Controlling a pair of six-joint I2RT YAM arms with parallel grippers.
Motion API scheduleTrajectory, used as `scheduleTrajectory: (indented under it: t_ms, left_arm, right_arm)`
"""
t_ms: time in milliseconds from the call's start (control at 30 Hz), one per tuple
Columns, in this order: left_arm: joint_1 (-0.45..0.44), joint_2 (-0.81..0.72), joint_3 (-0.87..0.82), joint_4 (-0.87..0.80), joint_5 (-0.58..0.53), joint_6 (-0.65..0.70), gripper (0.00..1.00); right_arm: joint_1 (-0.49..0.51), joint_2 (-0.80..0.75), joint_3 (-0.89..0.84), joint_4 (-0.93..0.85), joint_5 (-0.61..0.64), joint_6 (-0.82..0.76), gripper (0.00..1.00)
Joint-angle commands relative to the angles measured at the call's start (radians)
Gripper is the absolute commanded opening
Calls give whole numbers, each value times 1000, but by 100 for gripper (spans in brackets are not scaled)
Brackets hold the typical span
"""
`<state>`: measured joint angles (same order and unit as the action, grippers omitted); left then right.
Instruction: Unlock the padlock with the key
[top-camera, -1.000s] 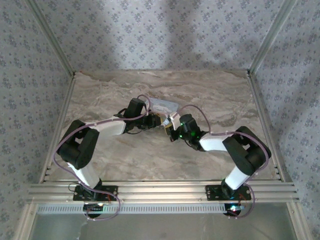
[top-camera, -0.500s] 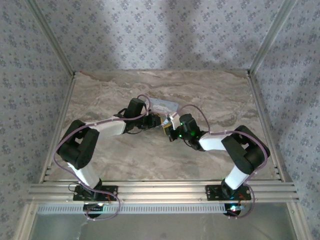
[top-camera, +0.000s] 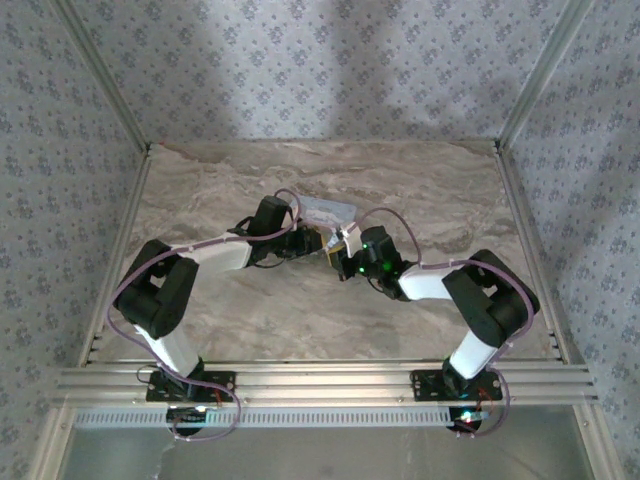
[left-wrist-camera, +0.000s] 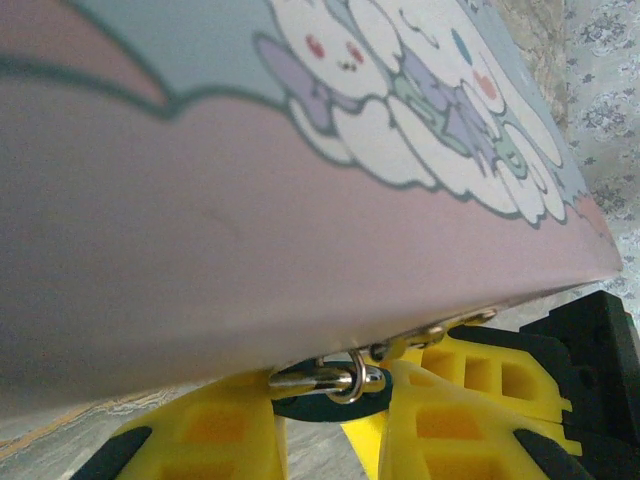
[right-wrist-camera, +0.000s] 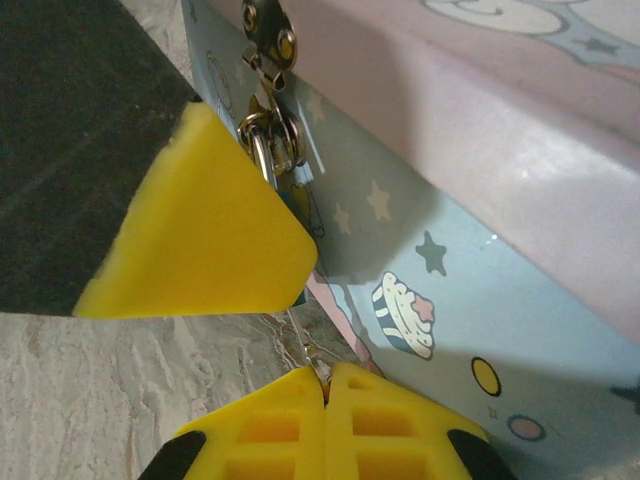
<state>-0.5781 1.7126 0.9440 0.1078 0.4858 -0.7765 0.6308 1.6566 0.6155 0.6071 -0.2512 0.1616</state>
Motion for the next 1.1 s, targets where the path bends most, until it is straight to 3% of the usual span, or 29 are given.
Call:
scheduleTrajectory:
  t_ms: [0, 1067]
  left_arm:
    - [-10, -25, 23, 36, 39, 2, 15]
    - [-34, 0, 20, 43, 38, -6, 15]
  right_arm:
    - [-17, 22, 21, 67, -20, 38, 0]
    - [-39, 35, 108, 137, -84, 72, 0]
